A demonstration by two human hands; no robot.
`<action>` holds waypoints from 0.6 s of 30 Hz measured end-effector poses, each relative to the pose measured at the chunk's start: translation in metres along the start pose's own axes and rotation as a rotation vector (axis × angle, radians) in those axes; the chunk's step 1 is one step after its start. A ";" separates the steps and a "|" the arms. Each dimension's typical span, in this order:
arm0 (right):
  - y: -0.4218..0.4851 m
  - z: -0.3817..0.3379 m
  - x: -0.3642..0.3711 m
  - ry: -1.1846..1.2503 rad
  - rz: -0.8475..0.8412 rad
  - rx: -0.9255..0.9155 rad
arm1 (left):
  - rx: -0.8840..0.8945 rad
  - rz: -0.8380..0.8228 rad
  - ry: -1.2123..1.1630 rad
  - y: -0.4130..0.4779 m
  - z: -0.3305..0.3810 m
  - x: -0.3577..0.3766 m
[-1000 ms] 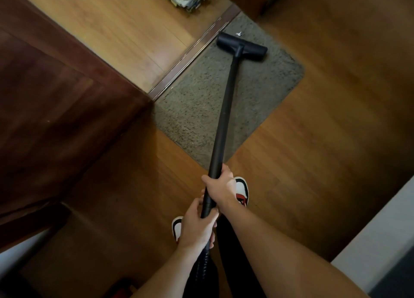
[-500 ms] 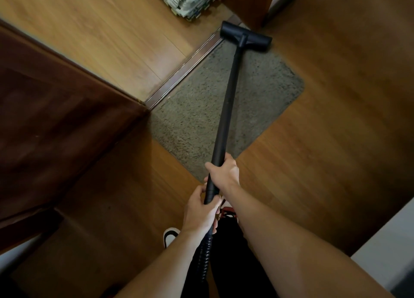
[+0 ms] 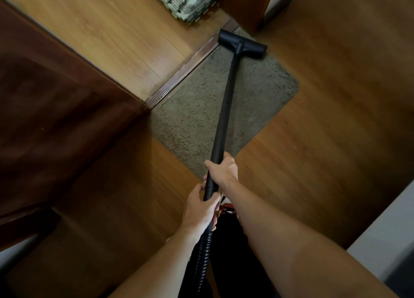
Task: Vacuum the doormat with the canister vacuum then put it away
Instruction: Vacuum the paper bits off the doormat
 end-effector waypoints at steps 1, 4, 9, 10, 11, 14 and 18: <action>-0.006 0.007 0.005 -0.007 0.003 0.004 | -0.006 0.003 0.008 -0.003 -0.008 -0.006; -0.026 0.030 0.022 -0.009 0.015 0.016 | -0.019 0.006 0.016 -0.016 -0.037 -0.026; -0.059 0.074 0.061 0.011 -0.001 0.046 | -0.015 0.014 0.063 -0.041 -0.084 -0.063; -0.065 0.082 0.068 0.000 0.002 0.047 | -0.010 0.019 0.070 -0.046 -0.093 -0.070; -0.072 0.090 0.074 0.005 -0.002 0.053 | -0.007 0.025 0.076 -0.051 -0.102 -0.078; -0.092 0.111 0.090 0.051 -0.033 0.078 | -0.002 0.037 0.105 -0.065 -0.128 -0.096; -0.111 0.135 0.109 0.019 -0.033 0.083 | -0.012 0.033 0.105 -0.083 -0.151 -0.114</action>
Point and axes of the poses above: each hand's wrist, its own y-axis towards the middle knuckle, its own x-axis out of the palm, z = x × y, the point moved 4 cm from there along y, towards the middle knuckle, and after that the axes turned 4 degrees about x, right-handed, at the moved point
